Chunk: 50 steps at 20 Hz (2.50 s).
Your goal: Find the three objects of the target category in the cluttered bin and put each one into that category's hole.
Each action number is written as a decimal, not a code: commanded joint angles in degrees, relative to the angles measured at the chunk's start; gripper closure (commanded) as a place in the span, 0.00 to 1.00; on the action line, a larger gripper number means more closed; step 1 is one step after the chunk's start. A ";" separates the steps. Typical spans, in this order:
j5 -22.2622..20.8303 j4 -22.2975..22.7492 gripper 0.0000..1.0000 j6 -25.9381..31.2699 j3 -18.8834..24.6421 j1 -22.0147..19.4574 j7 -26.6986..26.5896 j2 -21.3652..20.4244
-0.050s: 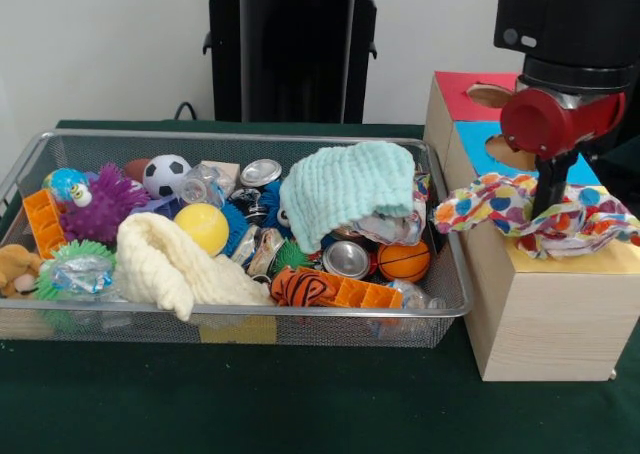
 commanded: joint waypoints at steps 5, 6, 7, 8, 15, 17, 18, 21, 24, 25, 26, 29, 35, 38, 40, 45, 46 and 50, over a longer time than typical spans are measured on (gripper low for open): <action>0.45 1.96 1.00 4.15 0.61 0.13 12.32 3.32; 0.62 2.30 1.00 3.97 0.85 0.18 12.36 3.25; 0.78 2.55 1.00 3.50 1.14 0.26 12.47 3.32; 0.94 2.80 1.00 3.03 1.44 0.33 12.58 3.38; 1.82 2.53 1.00 1.16 3.09 0.86 12.88 5.06; 2.41 3.25 1.00 1.82 3.40 0.97 13.18 4.85; 2.56 3.39 1.00 2.12 3.49 1.07 13.12 4.85; 3.28 4.51 1.00 2.01 3.73 1.14 13.47 4.58; 3.83 4.72 1.00 1.92 3.57 1.25 14.06 4.91; 4.08 4.60 1.00 1.78 3.35 1.35 14.53 5.14; 4.37 4.18 1.00 1.45 3.11 1.46 15.11 5.59; 3.72 2.59 1.00 0.67 3.31 1.72 13.30 7.17; 2.32 -0.64 1.00 -1.59 4.22 1.93 10.45 10.88; 2.16 -1.34 1.00 -3.19 4.03 2.32 11.10 12.16; 1.86 -1.85 1.00 -4.81 4.01 2.50 11.32 13.28; 1.47 -2.52 1.00 -10.25 3.76 2.97 13.13 16.74; 1.27 -2.65 1.00 -10.43 3.95 2.92 12.69 17.11; 1.38 -2.27 1.00 -10.73 5.24 2.36 11.76 18.40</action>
